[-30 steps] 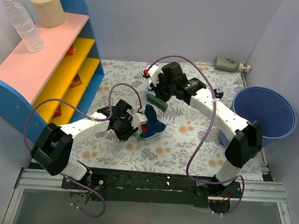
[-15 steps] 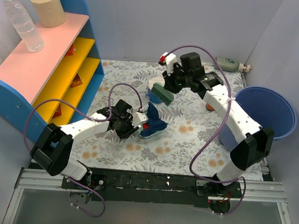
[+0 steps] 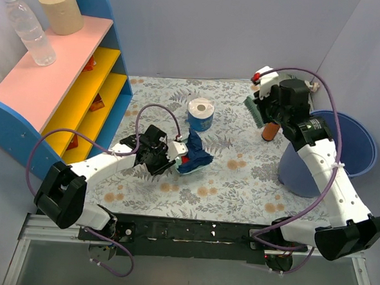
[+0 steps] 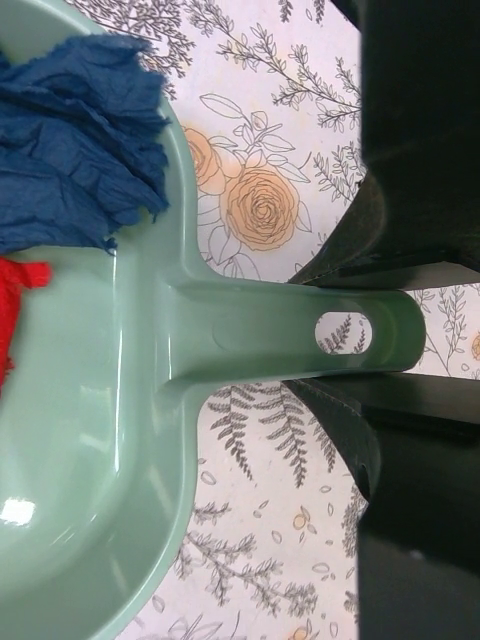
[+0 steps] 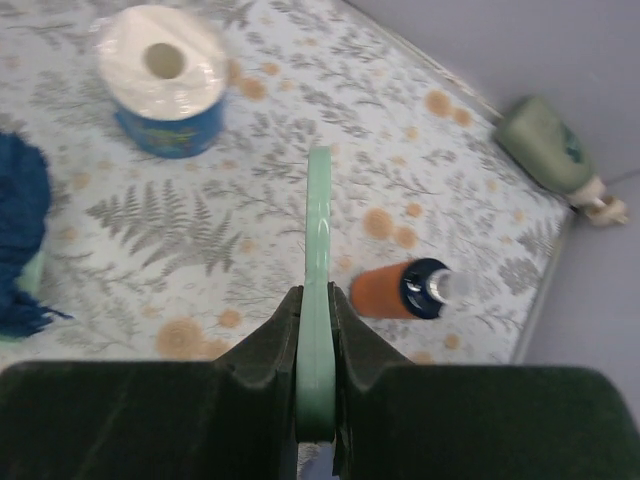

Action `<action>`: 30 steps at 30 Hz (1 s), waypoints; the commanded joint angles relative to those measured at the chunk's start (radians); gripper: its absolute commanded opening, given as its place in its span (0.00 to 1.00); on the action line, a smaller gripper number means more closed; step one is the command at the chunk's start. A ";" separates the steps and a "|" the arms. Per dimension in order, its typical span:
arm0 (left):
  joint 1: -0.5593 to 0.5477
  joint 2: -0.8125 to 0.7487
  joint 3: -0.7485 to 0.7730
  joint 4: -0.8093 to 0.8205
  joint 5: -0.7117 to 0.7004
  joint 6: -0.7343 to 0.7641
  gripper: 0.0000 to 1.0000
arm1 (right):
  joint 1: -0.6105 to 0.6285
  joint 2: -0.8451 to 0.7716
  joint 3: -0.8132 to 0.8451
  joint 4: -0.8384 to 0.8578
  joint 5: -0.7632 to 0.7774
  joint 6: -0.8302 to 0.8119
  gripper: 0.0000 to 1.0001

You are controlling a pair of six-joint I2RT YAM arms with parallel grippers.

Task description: Sweep away the paper scraps from the table

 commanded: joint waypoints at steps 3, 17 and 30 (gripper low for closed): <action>-0.008 0.045 0.129 -0.042 0.029 0.014 0.00 | -0.125 -0.058 0.036 0.209 0.127 -0.021 0.01; -0.028 0.181 0.503 -0.147 0.102 -0.061 0.00 | -0.353 0.183 0.462 0.114 0.005 0.165 0.01; -0.080 0.333 0.761 -0.203 0.152 -0.091 0.00 | -0.412 0.227 0.565 0.228 0.068 0.277 0.01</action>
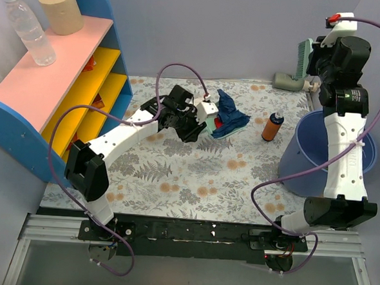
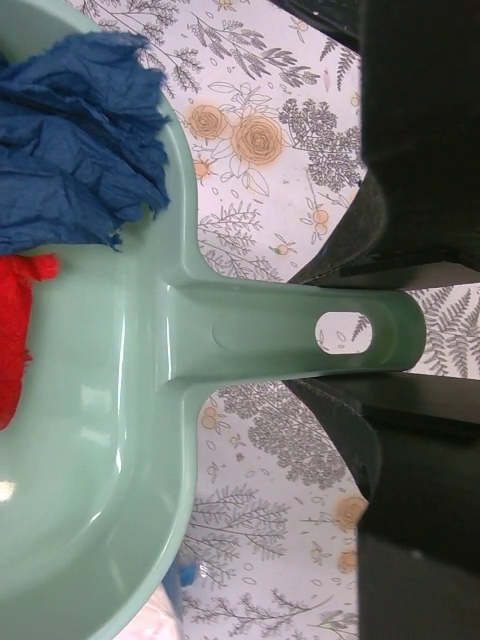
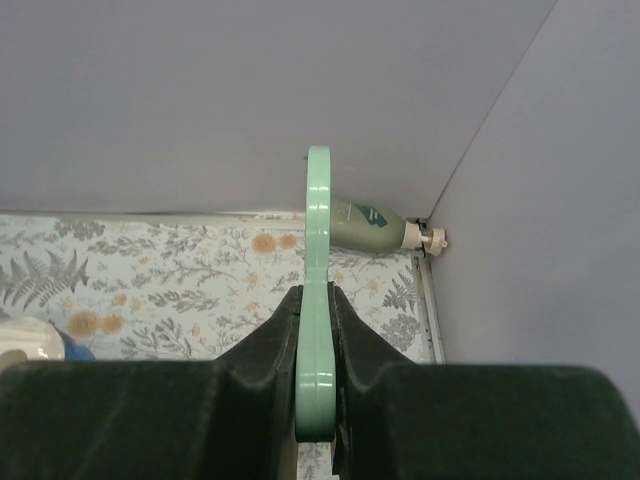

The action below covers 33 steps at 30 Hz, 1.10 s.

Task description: Sweep away the paper scraps from the table

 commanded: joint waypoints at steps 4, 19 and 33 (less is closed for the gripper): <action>-0.027 0.081 0.167 -0.062 0.004 0.019 0.00 | -0.010 0.047 0.195 0.076 -0.010 0.067 0.01; -0.172 0.227 0.439 -0.036 -0.100 0.038 0.00 | -0.009 0.035 0.191 0.096 -0.003 0.094 0.01; -0.245 0.333 0.705 -0.036 -0.189 0.102 0.00 | -0.009 0.064 0.226 0.108 -0.024 0.077 0.01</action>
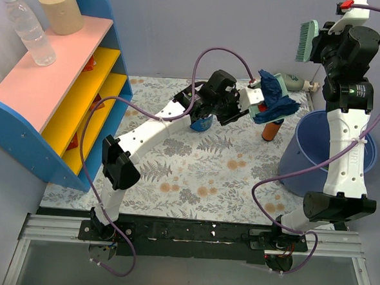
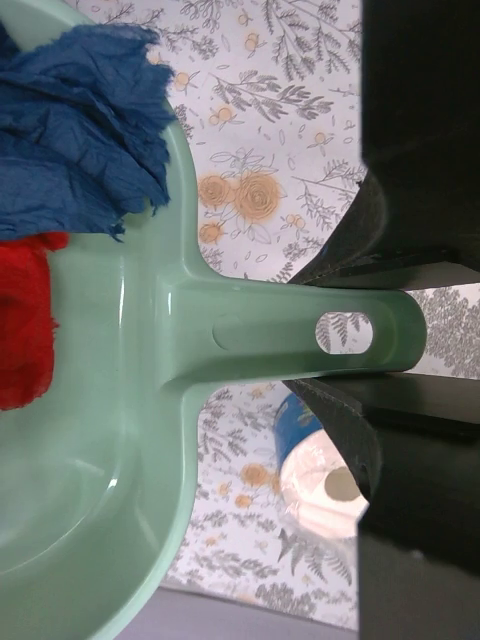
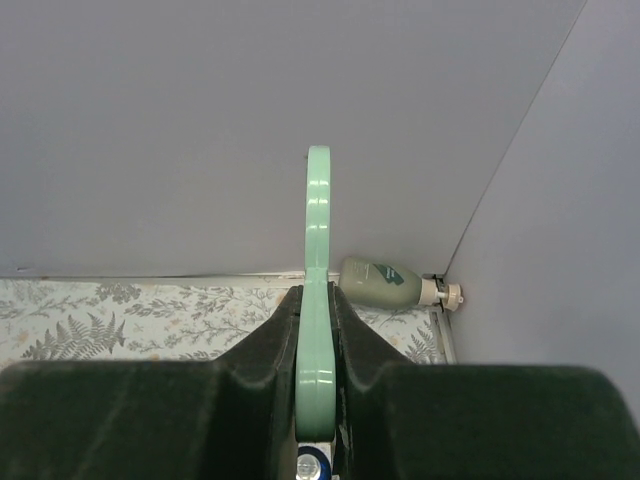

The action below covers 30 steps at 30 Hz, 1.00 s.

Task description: Sweep away the paper scraps from the table

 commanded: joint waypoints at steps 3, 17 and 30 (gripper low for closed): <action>-0.052 0.018 0.088 0.031 -0.077 0.078 0.00 | -0.003 0.021 0.101 0.068 -0.016 0.021 0.01; -0.107 0.193 0.270 0.178 -0.182 0.066 0.00 | -0.002 0.041 0.124 0.045 -0.090 0.068 0.01; -0.171 0.282 0.319 0.422 -0.330 0.239 0.00 | -0.003 0.018 0.114 0.048 -0.095 0.074 0.01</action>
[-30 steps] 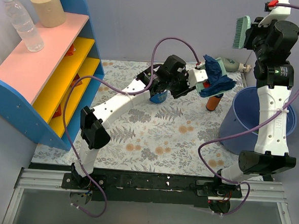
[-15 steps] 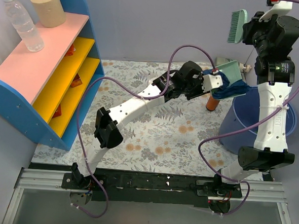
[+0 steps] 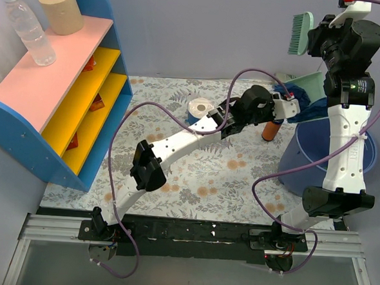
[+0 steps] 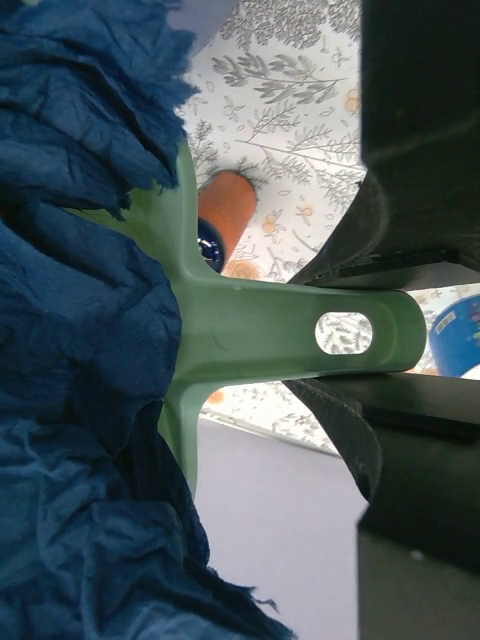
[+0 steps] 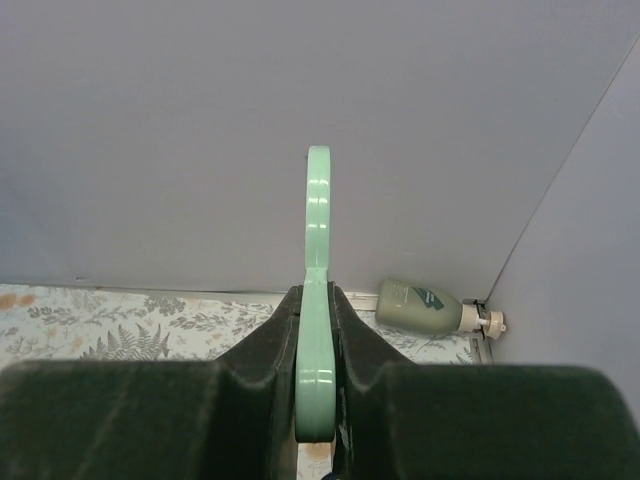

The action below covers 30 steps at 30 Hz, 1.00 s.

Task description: Sweep away the paper scraps from the table

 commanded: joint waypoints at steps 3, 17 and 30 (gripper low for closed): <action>-0.026 0.002 0.011 0.197 -0.066 0.156 0.00 | -0.003 -0.038 0.012 0.049 -0.024 0.021 0.01; -0.081 0.106 -0.066 0.583 0.003 0.780 0.00 | -0.002 -0.064 -0.014 0.047 -0.053 0.037 0.01; -0.113 0.113 -0.090 0.688 0.004 0.980 0.00 | -0.003 -0.106 -0.065 0.044 -0.062 0.028 0.01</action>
